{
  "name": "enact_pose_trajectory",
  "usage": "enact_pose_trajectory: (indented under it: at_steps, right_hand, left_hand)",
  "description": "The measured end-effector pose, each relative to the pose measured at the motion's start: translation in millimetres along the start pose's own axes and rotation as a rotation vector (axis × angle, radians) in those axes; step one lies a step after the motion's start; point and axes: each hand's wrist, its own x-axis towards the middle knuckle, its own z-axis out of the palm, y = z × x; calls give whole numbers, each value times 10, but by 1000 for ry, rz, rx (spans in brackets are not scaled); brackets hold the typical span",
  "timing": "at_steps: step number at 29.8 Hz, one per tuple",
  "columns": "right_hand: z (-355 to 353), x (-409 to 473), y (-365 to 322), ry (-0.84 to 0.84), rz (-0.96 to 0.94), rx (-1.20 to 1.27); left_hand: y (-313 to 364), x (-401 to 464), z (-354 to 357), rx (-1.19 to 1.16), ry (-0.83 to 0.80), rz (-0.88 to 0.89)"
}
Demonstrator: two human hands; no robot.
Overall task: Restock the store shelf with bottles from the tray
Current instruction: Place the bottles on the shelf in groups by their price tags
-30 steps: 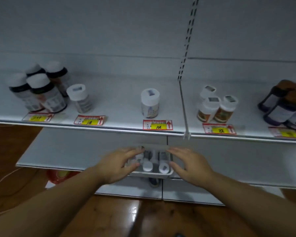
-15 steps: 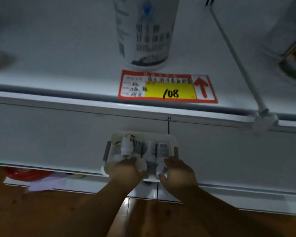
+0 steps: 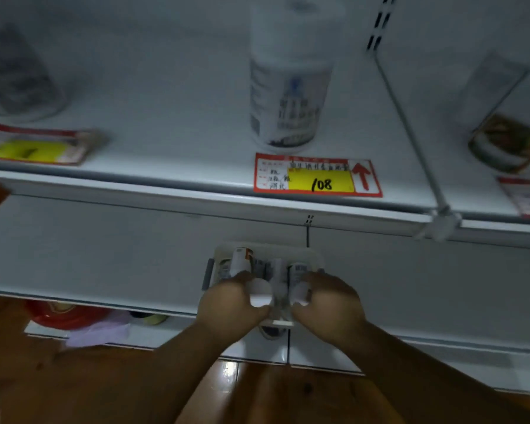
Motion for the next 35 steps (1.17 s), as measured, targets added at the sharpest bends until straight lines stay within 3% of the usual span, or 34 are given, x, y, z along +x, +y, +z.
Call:
enact_pose_trajectory:
  at_steps: [10, 16, 22, 28, 35]
  right_hand:
    - [-2049, -1099, -1108, -51, -115, 275]
    - [-3032, -1394, -1613, 65, -205, 376]
    - [-3427, -1384, -1790, 149, -256, 398]
    - [-3760, -1220, -1761, 178, -308, 465]
    - [-3857, -1006, -1653, 119, -361, 433]
  left_hand:
    - [669, -702, -2317, -280, -266, 194]
    - [1147, -890, -3516, -290, -226, 293]
    - [1244, -867, -4032, -172, -44, 302]
    - [1069, -516, -4468, 115, 66, 207]
    - [884, -37, -4330, 360, -30, 55]
